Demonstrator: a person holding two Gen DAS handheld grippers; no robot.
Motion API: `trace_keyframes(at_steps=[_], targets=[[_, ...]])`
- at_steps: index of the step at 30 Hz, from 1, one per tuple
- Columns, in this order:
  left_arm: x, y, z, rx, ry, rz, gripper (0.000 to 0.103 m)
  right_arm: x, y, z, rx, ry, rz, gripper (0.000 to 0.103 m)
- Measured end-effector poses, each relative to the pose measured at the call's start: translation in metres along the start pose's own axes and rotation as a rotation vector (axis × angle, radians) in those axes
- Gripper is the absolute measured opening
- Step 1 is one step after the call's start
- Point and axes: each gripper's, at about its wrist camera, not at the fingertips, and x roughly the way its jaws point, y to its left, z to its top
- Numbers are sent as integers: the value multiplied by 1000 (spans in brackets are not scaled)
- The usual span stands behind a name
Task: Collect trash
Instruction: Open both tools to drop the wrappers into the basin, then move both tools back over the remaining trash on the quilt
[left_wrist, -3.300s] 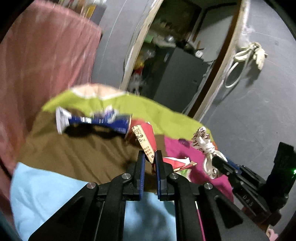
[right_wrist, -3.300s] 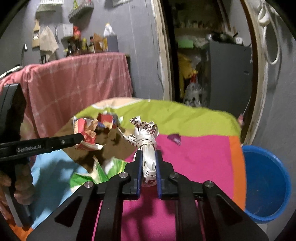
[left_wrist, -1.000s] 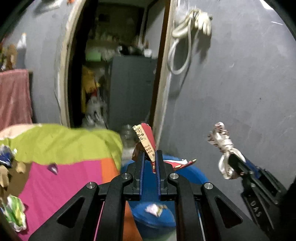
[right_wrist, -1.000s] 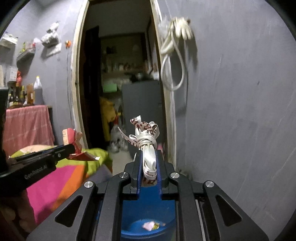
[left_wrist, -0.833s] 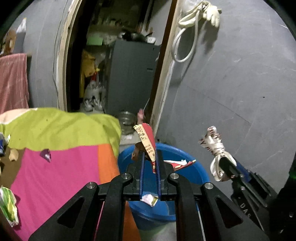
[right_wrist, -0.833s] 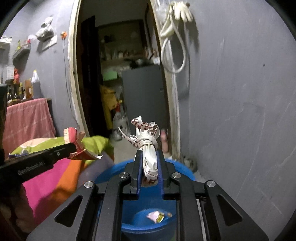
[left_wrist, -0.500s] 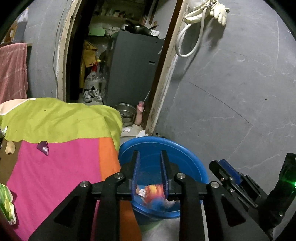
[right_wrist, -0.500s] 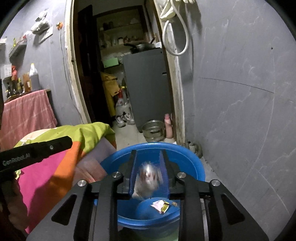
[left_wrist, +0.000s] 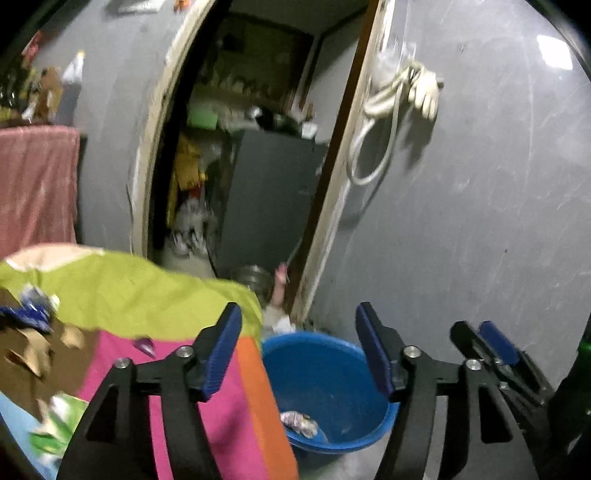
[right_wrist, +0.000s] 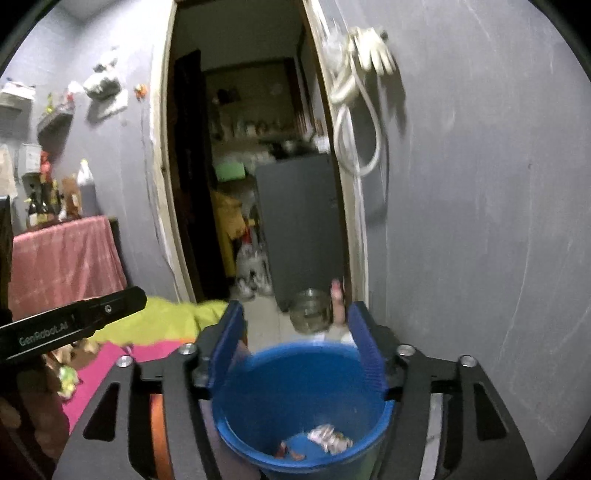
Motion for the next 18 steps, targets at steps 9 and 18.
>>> trace_keyframes(at_steps=[9, 18], targets=[[-73, 40, 22, -10, -144, 88, 98, -41, 42, 34, -18, -151, 36, 100], [-139, 87, 13, 29, -216, 199, 101, -66, 101, 36, -17, -241, 128, 103]])
